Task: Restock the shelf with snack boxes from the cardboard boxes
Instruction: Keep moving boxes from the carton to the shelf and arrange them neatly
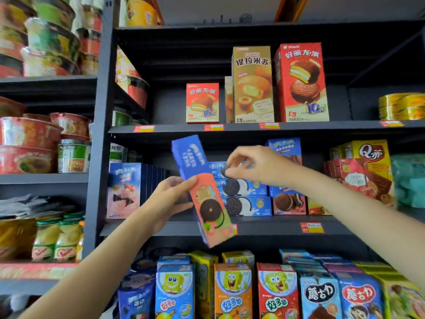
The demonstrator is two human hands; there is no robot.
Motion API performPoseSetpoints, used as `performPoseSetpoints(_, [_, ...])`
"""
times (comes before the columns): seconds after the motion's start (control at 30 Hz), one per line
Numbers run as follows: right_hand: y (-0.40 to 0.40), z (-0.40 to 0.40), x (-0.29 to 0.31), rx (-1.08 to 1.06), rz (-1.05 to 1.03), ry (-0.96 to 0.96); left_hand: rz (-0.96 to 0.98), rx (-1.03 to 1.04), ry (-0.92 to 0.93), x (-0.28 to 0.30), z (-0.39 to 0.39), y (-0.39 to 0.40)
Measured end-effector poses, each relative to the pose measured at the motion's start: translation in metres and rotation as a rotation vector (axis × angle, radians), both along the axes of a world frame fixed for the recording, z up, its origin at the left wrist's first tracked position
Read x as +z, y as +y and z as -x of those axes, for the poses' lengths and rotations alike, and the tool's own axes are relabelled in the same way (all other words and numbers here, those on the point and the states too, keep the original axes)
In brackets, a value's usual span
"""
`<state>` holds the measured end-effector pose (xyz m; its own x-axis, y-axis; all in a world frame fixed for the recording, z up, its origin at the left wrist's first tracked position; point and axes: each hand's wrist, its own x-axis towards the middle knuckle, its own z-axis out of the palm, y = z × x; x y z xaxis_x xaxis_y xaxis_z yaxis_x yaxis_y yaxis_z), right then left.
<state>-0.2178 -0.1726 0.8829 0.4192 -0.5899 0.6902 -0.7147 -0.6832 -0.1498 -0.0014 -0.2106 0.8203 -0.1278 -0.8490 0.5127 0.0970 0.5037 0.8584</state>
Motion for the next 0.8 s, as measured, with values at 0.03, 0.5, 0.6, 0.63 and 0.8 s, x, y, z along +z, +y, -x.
performPoseSetpoints(0.03, [-0.002, -0.003, -0.008, -0.034, -0.039, 0.046, -0.011, 0.008, 0.093, -0.001, 0.002, 0.000])
performPoseSetpoints(0.5, [-0.057, 0.010, -0.035, -0.404, 0.362, 0.250, 0.057, 0.104, 0.507, 0.000, -0.010, -0.036])
performPoseSetpoints(0.6, [-0.072, 0.034, -0.008, -0.453, 0.445, 0.278, 0.144, 0.249, 0.361, 0.016, 0.001, -0.052])
performPoseSetpoints(0.63, [-0.078, 0.041, -0.002, -0.464, 0.459, 0.291, 0.170, 0.294, 0.322, 0.022, 0.008, -0.057])
performPoseSetpoints(0.8, [-0.115, 0.063, 0.013, -0.558, 0.615, 0.347, 0.208, 0.441, 0.210, 0.047, 0.032, -0.096])
